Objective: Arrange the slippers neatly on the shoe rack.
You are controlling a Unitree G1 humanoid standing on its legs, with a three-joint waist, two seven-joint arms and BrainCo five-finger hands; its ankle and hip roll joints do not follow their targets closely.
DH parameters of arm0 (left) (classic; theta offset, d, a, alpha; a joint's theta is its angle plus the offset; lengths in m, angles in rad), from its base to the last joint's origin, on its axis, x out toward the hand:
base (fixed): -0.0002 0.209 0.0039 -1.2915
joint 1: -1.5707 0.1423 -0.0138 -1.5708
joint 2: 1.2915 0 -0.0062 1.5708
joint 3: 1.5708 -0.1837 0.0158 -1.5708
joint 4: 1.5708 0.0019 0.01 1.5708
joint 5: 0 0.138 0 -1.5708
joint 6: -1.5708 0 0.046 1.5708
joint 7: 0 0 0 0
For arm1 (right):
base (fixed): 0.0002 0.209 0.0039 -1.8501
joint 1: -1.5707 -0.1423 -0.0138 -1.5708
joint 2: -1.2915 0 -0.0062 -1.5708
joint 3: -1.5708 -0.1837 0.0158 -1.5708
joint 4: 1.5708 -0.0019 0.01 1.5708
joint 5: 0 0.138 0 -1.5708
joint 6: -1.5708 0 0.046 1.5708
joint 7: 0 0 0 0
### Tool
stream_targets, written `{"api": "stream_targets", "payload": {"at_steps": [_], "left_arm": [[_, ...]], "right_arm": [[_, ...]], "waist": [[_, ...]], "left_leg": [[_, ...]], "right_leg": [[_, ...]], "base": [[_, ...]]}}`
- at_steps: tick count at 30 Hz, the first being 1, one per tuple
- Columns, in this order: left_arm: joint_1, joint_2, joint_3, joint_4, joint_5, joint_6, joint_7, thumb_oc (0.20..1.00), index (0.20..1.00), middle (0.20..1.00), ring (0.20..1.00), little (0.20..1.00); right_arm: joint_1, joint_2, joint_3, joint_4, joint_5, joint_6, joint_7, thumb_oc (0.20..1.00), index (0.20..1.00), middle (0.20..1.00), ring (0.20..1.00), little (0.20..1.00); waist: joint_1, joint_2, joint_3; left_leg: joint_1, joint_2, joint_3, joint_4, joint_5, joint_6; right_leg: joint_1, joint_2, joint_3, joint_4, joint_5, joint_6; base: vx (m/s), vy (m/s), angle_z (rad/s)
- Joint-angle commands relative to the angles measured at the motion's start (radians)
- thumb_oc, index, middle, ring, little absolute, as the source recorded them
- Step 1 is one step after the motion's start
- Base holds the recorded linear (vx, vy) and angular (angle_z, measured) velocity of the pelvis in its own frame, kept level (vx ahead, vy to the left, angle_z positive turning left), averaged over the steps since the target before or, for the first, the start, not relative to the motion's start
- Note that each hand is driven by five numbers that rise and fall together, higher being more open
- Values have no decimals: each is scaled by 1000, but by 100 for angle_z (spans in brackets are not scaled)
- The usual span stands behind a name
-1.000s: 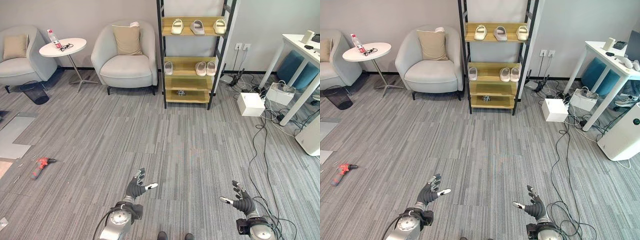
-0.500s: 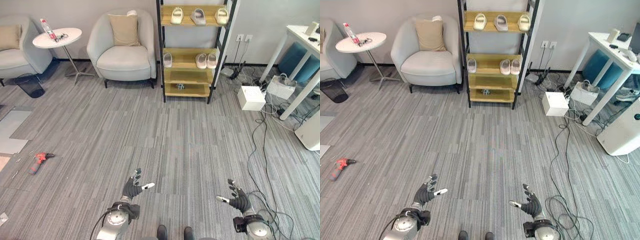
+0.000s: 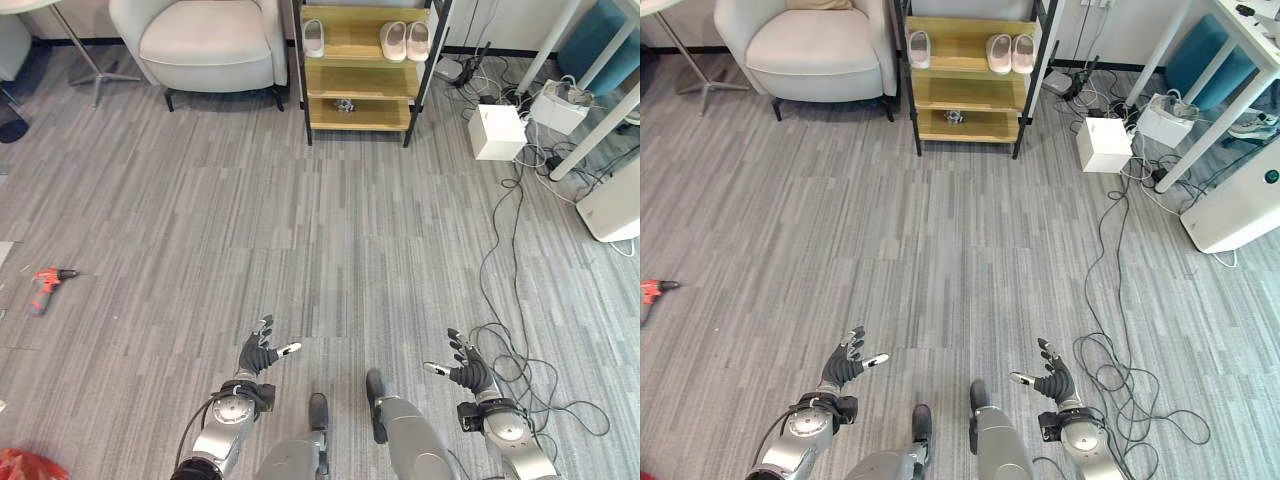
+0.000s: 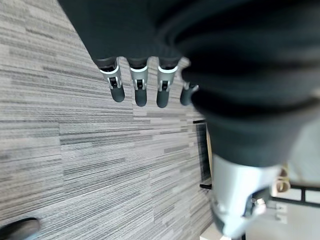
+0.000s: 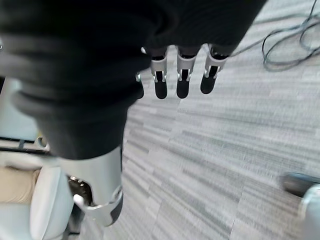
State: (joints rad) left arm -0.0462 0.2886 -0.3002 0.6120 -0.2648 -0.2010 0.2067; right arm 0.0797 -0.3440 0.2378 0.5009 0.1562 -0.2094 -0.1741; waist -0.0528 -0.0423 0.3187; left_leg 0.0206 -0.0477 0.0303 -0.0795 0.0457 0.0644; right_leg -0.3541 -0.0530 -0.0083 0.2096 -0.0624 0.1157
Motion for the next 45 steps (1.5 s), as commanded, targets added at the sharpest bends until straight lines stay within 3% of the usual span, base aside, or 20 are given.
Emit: {"api": "stream_targets", "payload": {"at_steps": [1,3,6,9,11,13,17,18,20,25,27,29,31,34,36,37,40,41,43,45], "left_arm": [[-6,-12,21,-24,-37,-47,0,1000,1000,1000,1000,1000],[2,-26,20,3,-50,-45,-6,1000,1000,1000,1000,1000],[-2,-46,3,43,-69,-42,-24,1000,1000,1000,1000,1000],[-4,-53,-5,52,-87,-43,-24,1000,1000,1000,1000,1000],[-6,-53,-12,59,-85,-41,-25,1000,1000,1000,1000,1000],[0,-46,-14,47,-80,-41,-27,1000,1000,1000,1000,1000],[10,-45,-15,49,-59,-38,-22,1000,1000,1000,1000,1000],[5,-42,-17,51,-46,-29,-17,1000,1000,1000,1000,1000],[12,-42,-5,46,-51,-29,-20,1000,1000,1000,1000,1000],[40,-26,-3,26,-48,-36,-28,1000,1000,1000,1000,1000],[40,-21,-2,24,-48,-35,-30,1000,1000,1000,1000,1000],[37,-18,-1,26,-52,-26,-29,1000,1000,1000,1000,1000],[33,-13,-3,12,-54,-26,-27,1000,1000,1000,1000,1000],[27,-3,-10,-9,-52,-24,-29,1000,1000,1000,1000,1000],[18,1,-15,-15,-54,-26,-30,1000,1000,1000,1000,1000],[15,2,-13,-12,-57,-27,-31,1000,1000,1000,1000,1000],[-1,5,-9,-14,-50,-30,-29,1000,1000,1000,1000,1000],[-7,1,2,-12,-50,-33,-26,1000,1000,1000,1000,1000],[-6,2,8,-22,-51,-36,-23,1000,1000,1000,1000,1000],[-3,3,1,-22,-45,-33,-31,1000,1000,1000,1000,1000]], "right_arm": [[31,-12,-2,-47,22,-47,-14,1000,1000,1000,1000,1000],[48,-17,-13,-32,45,-55,-10,1000,1000,1000,1000,1000],[71,-42,-18,-36,68,-62,2,1000,1000,1000,1000,1000],[80,-64,-19,-40,71,-55,10,1000,1000,1000,1000,1000],[81,-73,-28,-38,76,-50,10,1000,1000,1000,1000,1000],[84,-77,-34,-44,75,-53,8,1000,1000,1000,1000,1000],[93,-79,-31,-47,54,-56,-3,1000,1000,1000,1000,1000],[89,-77,-29,-47,47,-50,-8,1000,1000,1000,1000,1000],[85,-74,-24,-48,35,-42,1,1000,1000,1000,1000,1000],[92,-60,-23,-65,30,-29,26,1000,1000,1000,1000,1000],[87,-56,-20,-61,29,-27,28,1000,1000,1000,1000,1000],[88,-42,-18,-68,28,-24,31,1000,1000,1000,1000,1000],[83,-35,-19,-64,32,-25,34,1000,1000,1000,1000,1000],[78,-35,-19,-73,24,-24,29,1000,1000,1000,1000,1000],[69,-35,-19,-66,32,-25,27,1000,1000,1000,1000,1000],[67,-34,-19,-64,38,-27,27,1000,1000,1000,1000,1000],[66,-39,-25,-74,49,-37,20,1000,1000,1000,1000,1000],[73,-37,-29,-73,46,-36,17,1000,1000,1000,1000,1000],[82,-38,-32,-81,43,-34,18,1000,1000,1000,1000,1000],[96,-40,-35,-82,40,-30,22,1000,1000,1000,1000,1000]], "waist": [[-36,5,-46],[-43,4,-77],[-44,3,-63],[-26,-5,-40],[-11,-23,-30],[5,-26,-34],[22,-5,-49],[31,-1,-57],[34,5,-75],[42,-18,-124],[44,-24,-129],[43,-35,-137],[39,-35,-127],[28,-14,-98],[5,7,-72],[-7,10,-59],[-32,-2,-35],[-50,-10,-36],[-63,-7,-37],[-72,-7,-54]], "left_leg": [[142,15,-103,38,-177,-52],[140,40,-92,111,-197,-79],[40,30,-105,374,-122,-117],[-63,11,-114,509,-55,-119],[-160,7,-90,494,-78,-110],[-193,18,-82,378,-94,-105],[-239,66,-69,118,35,-119],[-258,73,-30,44,70,-126],[-250,76,-7,65,101,-125],[-237,46,3,129,48,-89],[-236,40,7,139,33,-81],[-215,14,12,149,-11,-54],[-189,-2,14,145,-32,-35],[-132,1,12,131,-60,-16],[-78,16,-5,104,-72,-17],[-52,18,-11,97,-76,-19],[29,5,-29,61,-103,-34],[84,1,-43,42,-126,-47],[116,7,-57,40,-143,-57],[140,13,-79,67,-159,-71]], "right_leg": [[100,53,-22,-60,69,-13],[144,76,-9,-67,44,-39],[206,86,10,-74,27,-80],[264,79,25,-93,2,-109],[303,51,28,-119,-9,-105],[343,44,38,-144,-25,-97],[407,55,49,-181,-59,-92],[452,50,59,-196,-75,-85],[481,45,80,-202,-83,-73],[516,-38,107,-201,-89,-22],[508,-49,113,-189,-89,-17],[469,-72,131,-89,-60,9],[412,-75,138,22,22,22],[308,-67,115,193,101,7],[202,11,105,202,31,-7],[183,21,94,211,7,-9],[113,57,31,40,29,-3],[98,61,-17,-97,70,5],[100,64,-34,-132,86,5],[132,66,-30,-123,72,-18]], "base": [[342,-183,47],[364,-198,68],[240,-148,20],[164,-96,-3],[274,-70,-10],[308,34,-11],[283,79,-14],[491,155,-6],[438,195,-9],[365,197,-32],[229,134,-26],[291,180,-30],[165,128,-13],[163,125,3],[215,69,7],[250,-4,19],[351,-93,10],[387,-129,-8],[431,-173,38],[403,-194,58]]}}
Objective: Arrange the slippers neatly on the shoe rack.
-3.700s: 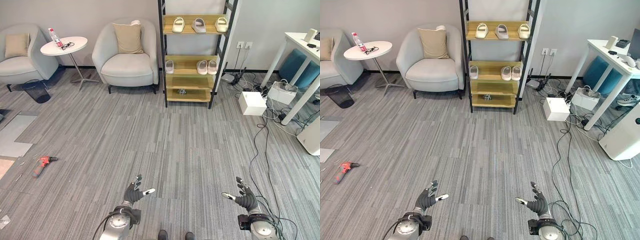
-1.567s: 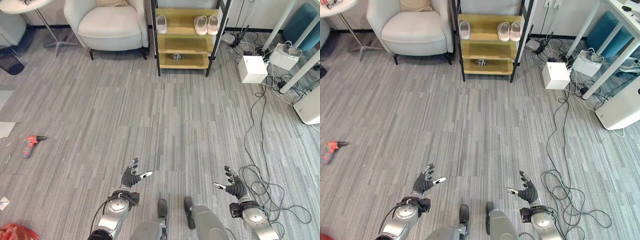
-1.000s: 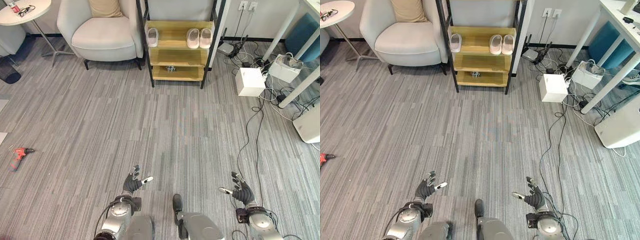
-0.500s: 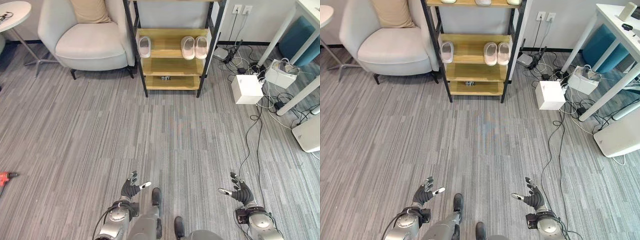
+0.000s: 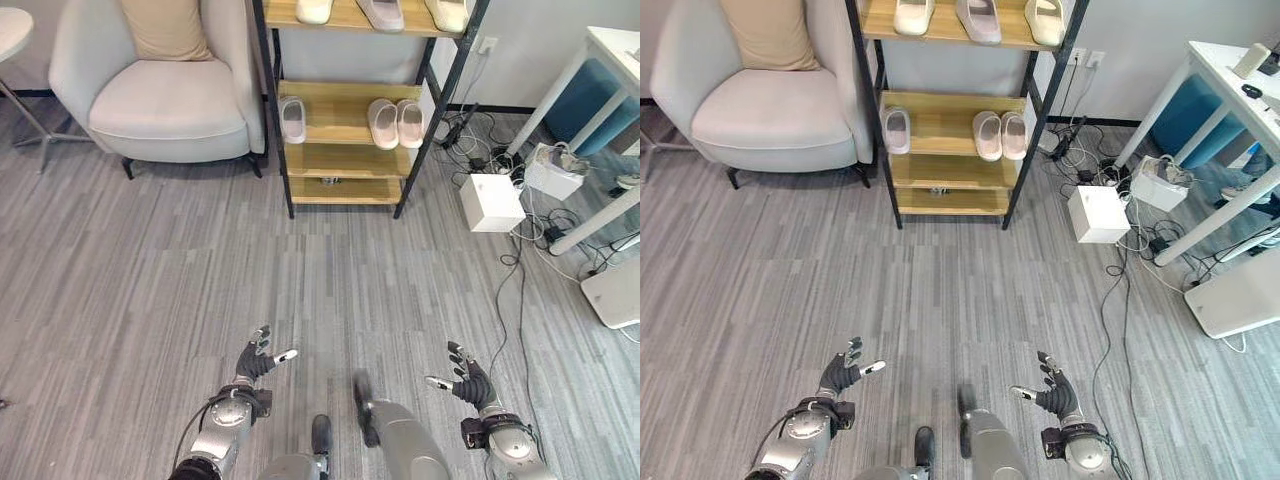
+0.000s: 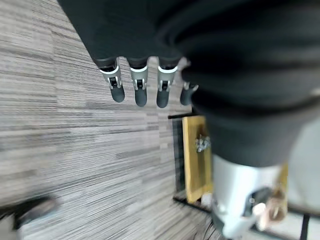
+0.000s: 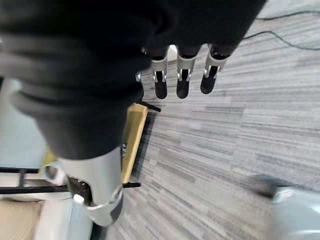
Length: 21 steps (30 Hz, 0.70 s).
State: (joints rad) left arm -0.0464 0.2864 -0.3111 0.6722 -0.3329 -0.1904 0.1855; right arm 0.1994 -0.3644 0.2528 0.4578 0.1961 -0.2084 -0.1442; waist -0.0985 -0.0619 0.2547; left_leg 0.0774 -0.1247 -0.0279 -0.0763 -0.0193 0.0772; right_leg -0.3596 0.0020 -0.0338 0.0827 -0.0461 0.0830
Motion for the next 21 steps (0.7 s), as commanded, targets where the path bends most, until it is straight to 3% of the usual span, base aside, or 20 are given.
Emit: {"api": "stream_targets", "payload": {"at_steps": [1,3,4,5,6,7,8,10,12,14,18,21], "left_arm": [[7,4,15,-89,23,-46,-16,1000,1000,1000,1000,1000],[11,-1,12,-82,21,-47,-19,1000,1000,1000,1000,1000],[13,-12,7,-79,8,-45,-25,1000,1000,1000,1000,1000],[8,-19,3,-79,3,-45,-25,1000,1000,1000,1000,1000],[2,-22,-2,-77,-3,-46,-28,1000,1000,1000,1000,1000],[2,-22,-2,-77,-3,-46,-28,1000,1000,1000,1000,1000],[-5,-25,-7,-81,-11,-47,-23,1000,1000,1000,1000,1000],[-13,-30,-13,-64,-12,-46,-20,1000,1000,1000,1000,1000],[-5,-29,-21,-57,-19,-47,-24,1000,1000,1000,1000,1000],[11,-28,-21,-56,-15,-46,-27,1000,1000,1000,1000,1000],[31,-25,-22,-49,16,-33,-28,1000,1000,1000,1000,1000],[39,-27,-21,-47,31,-24,-29,1000,1000,1000,1000,1000]], "right_arm": [[-17,-20,-49,-40,4,-35,-1,1000,1000,1000,1000,1000],[-14,-28,-50,-36,5,-35,2,1000,1000,1000,1000,1000],[-16,-43,-55,-43,20,-44,5,1000,1000,1000,1000,1000],[-21,-54,-56,-48,29,-51,5,1000,1000,1000,1000,1000],[-26,-64,-55,-51,32,-51,6,1000,1000,1000,1000,1000],[-26,-64,-55,-51,32,-51,6,1000,1000,1000,1000,1000],[-34,-78,-54,-48,37,-48,3,1000,1000,1000,1000,1000],[-42,-82,-47,-36,34,-45,-1,1000,1000,1000,1000,1000],[-33,-87,-51,-33,42,-39,5,1000,1000,1000,1000,1000],[-21,-91,-55,-33,38,-38,8,1000,1000,1000,1000,1000],[-7,-95,-56,-36,10,-37,4,1000,1000,1000,1000,1000],[-12,-90,-52,-37,-5,-27,3,1000,1000,1000,1000,1000]], "waist": [[-28,13,-2],[-30,20,-10],[-30,30,-12],[-24,31,3],[-18,22,12],[-18,23,12],[1,14,32],[14,9,41],[34,2,44],[42,4,36],[66,36,19],[80,45,-3]], "left_leg": [[92,102,-11,81,-103,-93],[92,115,-3,108,-104,-106],[55,119,-11,243,-46,-140],[8,117,-25,373,-13,-153],[-43,106,-28,457,14,-158],[-44,106,-28,457,13,-158],[-107,96,-38,556,43,-156],[-152,82,-41,569,36,-147],[-253,73,-27,518,6,-130],[-275,75,-18,442,-7,-125],[-310,107,-11,111,124,-130],[-312,96,18,47,167,-130]], "right_leg": [[152,14,2,9,52,-1],[168,25,12,13,43,-15],[203,35,18,9,31,-39],[223,37,25,17,17,-55],[239,31,30,12,8,-65],[238,31,30,12,8,-65],[275,30,47,11,-15,-85],[295,24,60,7,-24,-88],[347,7,82,-6,-53,-86],[376,0,89,-17,-71,-81],[470,19,109,-45,-115,-72],[532,17,140,-51,-130,-61]], "base": [[262,-113,68],[296,-140,42],[303,-192,7],[350,-249,21],[140,-127,28],[210,-172,-1],[249,-162,-16],[224,-115,-15],[332,-38,-8],[361,8,-19],[392,47,-13],[401,86,-16]]}}
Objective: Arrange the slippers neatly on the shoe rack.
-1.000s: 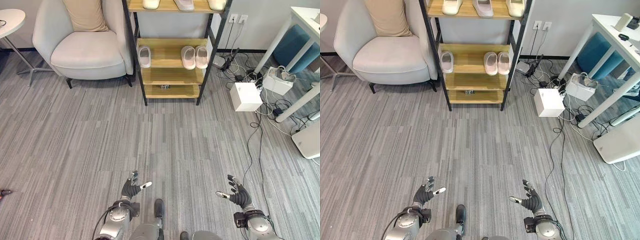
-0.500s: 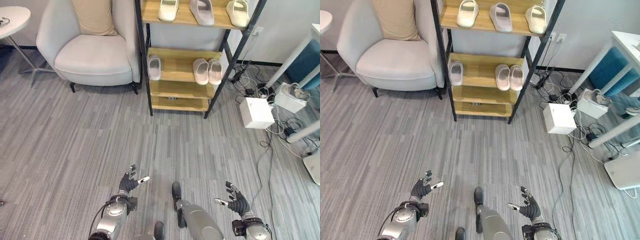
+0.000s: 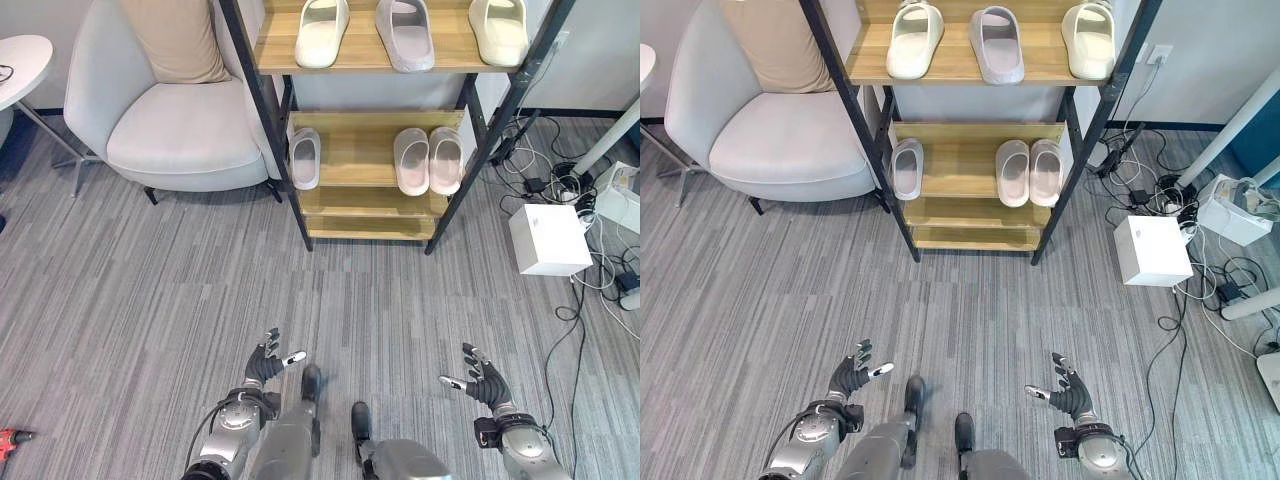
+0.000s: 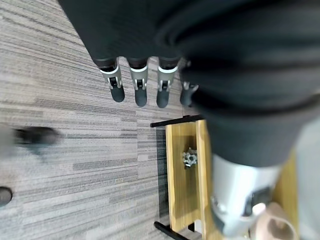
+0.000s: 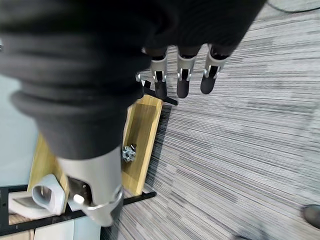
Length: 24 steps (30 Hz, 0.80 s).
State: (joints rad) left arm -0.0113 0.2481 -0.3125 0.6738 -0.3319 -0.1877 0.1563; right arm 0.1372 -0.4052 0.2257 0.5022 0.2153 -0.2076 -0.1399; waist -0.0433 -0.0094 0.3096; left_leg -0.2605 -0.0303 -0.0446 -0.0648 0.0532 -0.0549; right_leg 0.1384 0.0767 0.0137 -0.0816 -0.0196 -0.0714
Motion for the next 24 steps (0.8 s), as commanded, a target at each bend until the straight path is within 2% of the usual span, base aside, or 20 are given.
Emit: {"api": "stream_targets", "payload": {"at_steps": [1,4,5,7,9,10,11,13,16,17,20,21,22,24], "left_arm": [[14,13,-11,-51,25,-29,-2,1000,1000,1000,1000,1000],[26,10,-6,-42,28,-28,-1,1000,1000,1000,1000,1000],[26,14,-6,-45,32,-26,0,1000,1000,1000,1000,1000],[26,17,-7,-45,31,-27,-2,1000,1000,1000,1000,1000],[19,18,-11,-41,29,-25,1,1000,1000,1000,1000,1000],[18,18,-11,-41,29,-25,1,1000,1000,1000,1000,1000],[14,28,-18,-55,32,-23,4,1000,1000,1000,1000,1000],[3,28,-20,-47,33,-21,-1,1000,1000,1000,1000,1000],[-5,31,-20,-50,23,-28,-1,1000,1000,1000,1000,1000],[-8,32,-21,-41,24,-29,-5,1000,1000,1000,1000,1000],[-12,28,-18,-30,26,-29,-6,1000,1000,1000,1000,1000],[-12,28,-18,-29,26,-29,-6,1000,1000,1000,1000,1000],[-19,25,-14,-26,28,-29,-1,1000,1000,1000,1000,1000],[-28,20,-12,-15,34,-31,-6,1000,1000,1000,1000,1000]], "right_arm": [[47,-50,-20,-83,-32,-25,8,1000,1000,1000,1000,1000],[46,-34,-14,-87,-41,-16,14,1000,1000,1000,1000,1000],[44,-16,-6,-89,-43,-12,20,1000,1000,1000,1000,1000],[43,-12,-3,-87,-43,-12,22,1000,1000,1000,1000,1000],[29,-2,7,-77,-50,-11,20,1000,1000,1000,1000,1000],[28,-2,7,-77,-50,-11,20,1000,1000,1000,1000,1000],[26,7,12,-82,-51,-12,20,1000,1000,1000,1000,1000],[20,13,9,-81,-47,-9,18,1000,1000,1000,1000,1000],[12,14,11,-74,-43,-11,14,1000,1000,1000,1000,1000],[10,16,11,-72,-36,-12,14,1000,1000,1000,1000,1000],[12,18,10,-69,-27,-16,12,1000,1000,1000,1000,1000],[12,18,10,-69,-27,-16,12,1000,1000,1000,1000,1000],[16,18,8,-75,-31,-15,10,1000,1000,1000,1000,1000],[26,19,4,-78,-36,-10,10,1000,1000,1000,1000,1000]], "waist": [[33,-6,-73],[34,-14,-109],[37,-23,-128],[39,-25,-130],[38,-24,-128],[39,-24,-127],[33,-18,-118],[21,-3,-110],[10,15,-100],[-2,20,-93],[-20,10,-90],[-21,12,-88],[-34,6,-83],[-46,-2,-89]], "left_leg": [[45,-4,18,41,97,11],[71,-24,19,60,84,31],[90,-42,24,79,48,53],[101,-44,27,78,40,59],[134,-51,32,73,15,76],[134,-51,33,73,15,76],[171,-49,42,62,-4,89],[217,-36,35,46,-22,90],[256,-20,31,33,-37,87],[285,-10,29,29,-53,81],[334,-5,30,16,-75,67],[339,-4,29,14,-77,66],[369,-1,24,8,-87,58],[402,8,8,15,-116,39]], "right_leg": [[51,-66,110,114,-163,102],[68,-106,116,143,-163,130],[48,-134,125,213,-139,158],[31,-135,130,247,-131,165],[-22,-148,126,354,-61,190],[-23,-149,128,356,-62,190],[-73,-153,121,462,11,210],[-131,-150,97,488,5,203],[-178,-148,52,445,-35,188],[-201,-144,19,355,-55,182],[-246,-131,7,182,-11,187],[-240,-129,6,178,-10,187],[-269,-120,9,117,30,193],[-263,-123,-20,81,48,192]], "base": [[397,157,-40],[437,184,-64],[407,173,-26],[210,95,7],[111,61,-3],[155,76,3],[162,66,15],[199,51,8],[152,-22,-3],[286,-106,-26],[227,-118,-11],[231,-144,8],[231,-162,1],[307,-263,-8]]}}
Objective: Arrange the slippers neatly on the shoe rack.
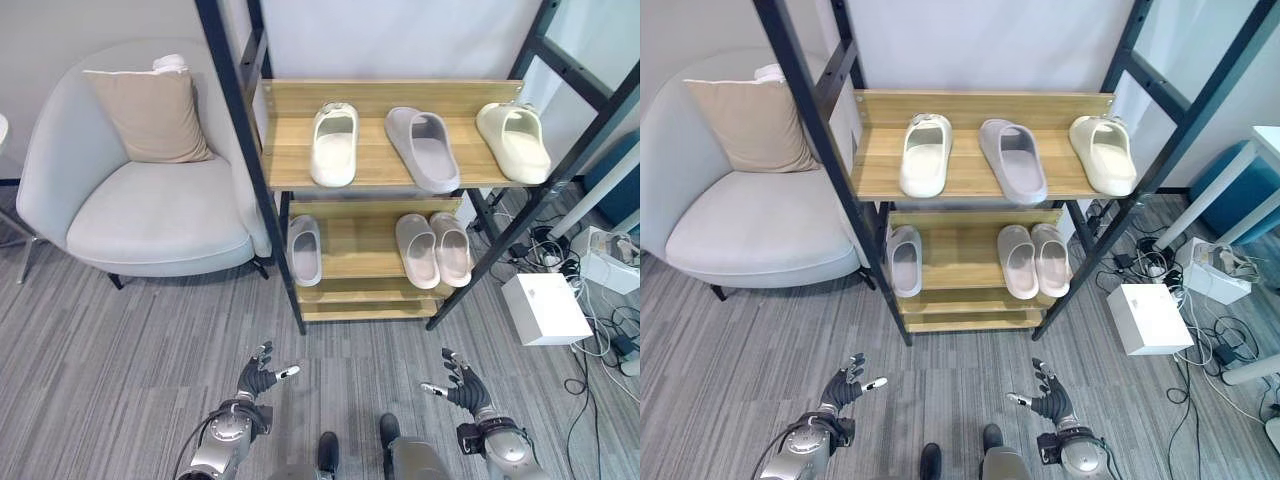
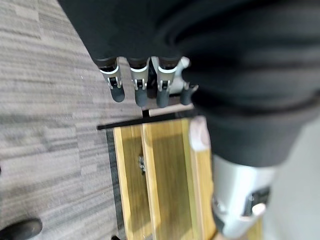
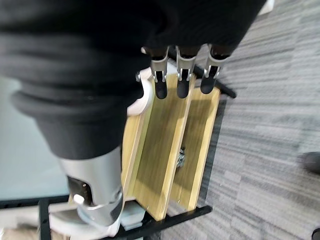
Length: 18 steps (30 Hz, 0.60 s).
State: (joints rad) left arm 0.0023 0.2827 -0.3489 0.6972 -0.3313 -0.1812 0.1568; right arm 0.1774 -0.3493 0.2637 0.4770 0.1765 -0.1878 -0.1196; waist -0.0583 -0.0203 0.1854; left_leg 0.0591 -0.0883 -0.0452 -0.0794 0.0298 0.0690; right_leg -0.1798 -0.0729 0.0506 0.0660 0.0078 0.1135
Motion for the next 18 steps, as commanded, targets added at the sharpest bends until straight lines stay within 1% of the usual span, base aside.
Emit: {"api": "stream_targets", "payload": {"at_steps": [1,2,3,4,5,7,8,9,10,11,12,13,14,15,16,17,18], "left_arm": [[-42,-15,25,-38,34,-38,-6,1000,1000,1000,1000,1000],[-42,-19,24,-28,36,-39,-8,1000,1000,1000,1000,1000],[-42,-19,24,-28,36,-40,-8,1000,1000,1000,1000,1000],[-42,-27,23,-19,31,-36,-13,1000,1000,1000,1000,1000],[-44,-29,24,-20,24,-35,-16,1000,1000,1000,1000,1000],[-60,-37,12,-15,13,-34,-15,1000,1000,1000,1000,1000],[-66,-42,11,-10,6,-34,-14,1000,1000,1000,1000,1000],[-66,-44,9,-11,4,-35,-10,1000,1000,1000,1000,1000],[-66,-44,9,-13,1,-35,-7,1000,1000,1000,1000,1000],[-65,-46,6,-14,-2,-36,-8,1000,1000,1000,1000,1000],[-62,-47,4,-13,-2,-36,-8,1000,1000,1000,1000,1000],[-61,-49,3,-7,1,-33,-9,1000,1000,1000,1000,1000],[-60,-49,-1,-4,6,-32,-9,1000,1000,1000,1000,1000],[-60,-49,-1,-3,6,-32,-9,1000,1000,1000,1000,1000],[-62,-52,-6,8,18,-27,-2,1000,1000,1000,1000,1000],[-62,-54,-8,11,25,-25,0,1000,1000,1000,1000,1000],[-63,-54,-7,16,32,-20,1,1000,1000,1000,1000,1000]], "right_arm": [[-15,-37,-34,-53,3,-30,-11,1000,1000,1000,1000,1000],[-12,-37,-34,-51,7,-34,-9,1000,1000,1000,1000,1000],[-12,-37,-34,-51,8,-34,-9,1000,1000,1000,1000,1000],[-6,-46,-41,-53,21,-40,-2,1000,1000,1000,1000,1000],[-2,-52,-42,-61,29,-43,1,1000,1000,1000,1000,1000],[-14,-72,-37,-56,33,-47,-3,1000,1000,1000,1000,1000],[-17,-78,-37,-58,39,-47,-4,1000,1000,1000,1000,1000],[-17,-80,-37,-55,42,-47,-3,1000,1000,1000,1000,1000],[-16,-84,-36,-60,43,-44,0,1000,1000,1000,1000,1000],[-13,-86,-36,-57,44,-43,1,1000,1000,1000,1000,1000],[-8,-86,-36,-52,44,-41,3,1000,1000,1000,1000,1000],[-1,-88,-41,-56,44,-40,3,1000,1000,1000,1000,1000],[1,-90,-40,-55,42,-39,3,1000,1000,1000,1000,1000],[1,-90,-40,-55,42,-39,3,1000,1000,1000,1000,1000],[13,-95,-44,-61,36,-40,0,1000,1000,1000,1000,1000],[21,-97,-49,-61,31,-40,-4,1000,1000,1000,1000,1000],[25,-97,-53,-61,28,-38,-8,1000,1000,1000,1000,1000]], "waist": [[-32,9,37],[-33,5,27],[-33,5,28],[-36,3,16],[-37,2,18],[-25,-9,38],[-21,-15,48],[-15,-20,52],[-8,-22,54],[-7,-23,52],[-4,-24,50],[-2,-23,47],[1,-18,45],[1,-19,46],[4,2,46],[3,5,49],[2,6,51]], "left_leg": [[84,66,7,30,-93,-85],[89,73,8,47,-107,-92],[89,73,8,48,-108,-92],[82,97,6,134,-106,-119],[63,107,5,200,-84,-134],[-10,93,-10,369,-31,-147],[-38,85,-15,424,-23,-149],[-56,79,-16,448,-13,-147],[-76,72,-15,435,-15,-143],[-95,76,-2,412,-17,-142],[-107,88,17,370,-25,-141],[-109,107,36,286,-34,-138],[-112,114,37,242,-30,-138],[-109,114,38,239,-29,-138],[-133,145,26,111,53,-145],[-156,151,34,73,82,-152],[-171,157,51,58,92,-156]], "right_leg": [[58,26,-58,-67,20,7],[74,30,-47,-68,18,-6],[75,31,-47,-69,18,-6],[110,47,-43,-65,4,-32],[130,55,-50,-64,-5,-46],[167,54,-47,-65,-15,-70],[181,53,-46,-67,-19,-76],[193,52,-42,-70,-25,-82],[206,50,-39,-77,-33,-85],[216,45,-39,-80,-37,-84],[226,40,-41,-84,-46,-82],[238,38,-44,-89,-59,-79],[244,42,-49,-90,-66,-78],[246,41,-49,-90,-67,-78],[264,55,-56,-93,-87,-78],[278,55,-58,-96,-97,-77],[287,53,-59,-95,-106,-77]], "base": [[247,-238,5],[94,-89,25],[246,-246,36],[215,-258,21],[239,-324,12],[106,-231,13],[102,-188,17],[121,-137,6],[142,-103,-8],[163,-65,-7],[195,-33,3],[203,-22,3],[144,-12,6],[179,4,2],[189,17,10],[248,24,10],[173,30,8]]}}
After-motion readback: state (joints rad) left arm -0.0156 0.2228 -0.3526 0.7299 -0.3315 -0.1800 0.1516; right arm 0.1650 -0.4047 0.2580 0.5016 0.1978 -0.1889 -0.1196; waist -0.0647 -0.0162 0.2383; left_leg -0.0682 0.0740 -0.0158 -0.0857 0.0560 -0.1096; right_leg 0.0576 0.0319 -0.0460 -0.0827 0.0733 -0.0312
